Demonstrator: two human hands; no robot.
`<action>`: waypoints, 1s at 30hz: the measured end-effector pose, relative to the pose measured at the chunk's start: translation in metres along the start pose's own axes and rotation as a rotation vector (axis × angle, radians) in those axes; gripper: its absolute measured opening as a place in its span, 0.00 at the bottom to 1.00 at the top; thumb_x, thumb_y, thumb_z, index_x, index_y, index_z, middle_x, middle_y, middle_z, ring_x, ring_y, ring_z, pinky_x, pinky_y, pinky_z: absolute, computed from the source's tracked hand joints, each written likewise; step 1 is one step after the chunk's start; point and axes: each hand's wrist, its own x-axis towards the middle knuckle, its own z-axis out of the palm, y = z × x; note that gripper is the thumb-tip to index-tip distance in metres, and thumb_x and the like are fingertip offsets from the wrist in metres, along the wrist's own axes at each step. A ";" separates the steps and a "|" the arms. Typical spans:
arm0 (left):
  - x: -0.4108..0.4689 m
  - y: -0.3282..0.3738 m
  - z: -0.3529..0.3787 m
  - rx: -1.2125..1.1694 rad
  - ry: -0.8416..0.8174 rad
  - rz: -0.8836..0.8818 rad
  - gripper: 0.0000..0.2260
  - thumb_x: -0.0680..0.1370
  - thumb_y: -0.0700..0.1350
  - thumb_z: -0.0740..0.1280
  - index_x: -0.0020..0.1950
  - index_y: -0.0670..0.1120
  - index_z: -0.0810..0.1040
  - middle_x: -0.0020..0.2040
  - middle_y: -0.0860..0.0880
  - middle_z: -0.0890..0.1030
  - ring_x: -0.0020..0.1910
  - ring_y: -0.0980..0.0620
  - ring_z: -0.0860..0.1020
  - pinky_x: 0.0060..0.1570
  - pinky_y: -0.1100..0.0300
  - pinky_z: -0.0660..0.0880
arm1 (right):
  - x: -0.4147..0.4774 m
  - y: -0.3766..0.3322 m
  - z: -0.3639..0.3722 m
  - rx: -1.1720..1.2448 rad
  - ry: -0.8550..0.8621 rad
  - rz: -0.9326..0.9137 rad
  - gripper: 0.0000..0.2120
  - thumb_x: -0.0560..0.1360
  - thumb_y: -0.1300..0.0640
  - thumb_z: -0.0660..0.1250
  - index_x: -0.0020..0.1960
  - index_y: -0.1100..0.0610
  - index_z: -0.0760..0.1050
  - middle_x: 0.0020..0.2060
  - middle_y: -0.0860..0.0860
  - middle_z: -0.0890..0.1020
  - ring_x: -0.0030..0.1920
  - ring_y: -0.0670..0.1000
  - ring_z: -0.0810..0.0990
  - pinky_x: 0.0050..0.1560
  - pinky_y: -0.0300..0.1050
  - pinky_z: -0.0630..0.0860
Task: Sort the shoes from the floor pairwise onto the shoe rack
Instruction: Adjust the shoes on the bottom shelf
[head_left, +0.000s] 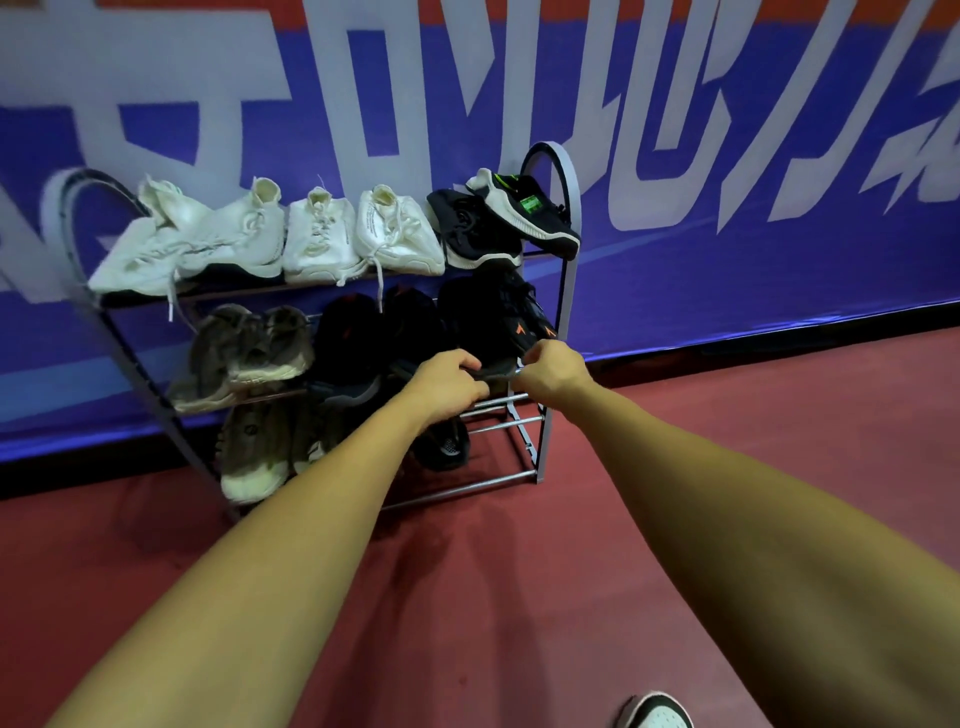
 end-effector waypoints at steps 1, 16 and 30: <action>-0.005 -0.004 -0.005 0.016 -0.008 0.008 0.16 0.72 0.41 0.71 0.60 0.46 0.79 0.36 0.52 0.81 0.37 0.52 0.79 0.43 0.61 0.74 | -0.004 -0.006 0.004 -0.011 -0.028 -0.035 0.14 0.72 0.58 0.68 0.57 0.60 0.78 0.50 0.57 0.81 0.52 0.59 0.81 0.51 0.48 0.78; -0.050 -0.090 -0.082 0.204 0.043 -0.153 0.12 0.74 0.44 0.72 0.56 0.50 0.79 0.45 0.49 0.82 0.43 0.52 0.79 0.41 0.60 0.72 | -0.035 -0.052 0.093 -0.243 -0.306 -0.200 0.11 0.70 0.57 0.68 0.50 0.59 0.83 0.48 0.58 0.85 0.51 0.58 0.82 0.47 0.43 0.77; -0.062 -0.162 -0.132 0.485 -0.048 -0.252 0.16 0.74 0.48 0.72 0.61 0.48 0.79 0.51 0.49 0.81 0.48 0.51 0.78 0.47 0.62 0.71 | -0.031 -0.073 0.184 -0.511 -0.511 -0.326 0.14 0.71 0.50 0.69 0.52 0.57 0.79 0.50 0.57 0.82 0.50 0.59 0.81 0.49 0.49 0.79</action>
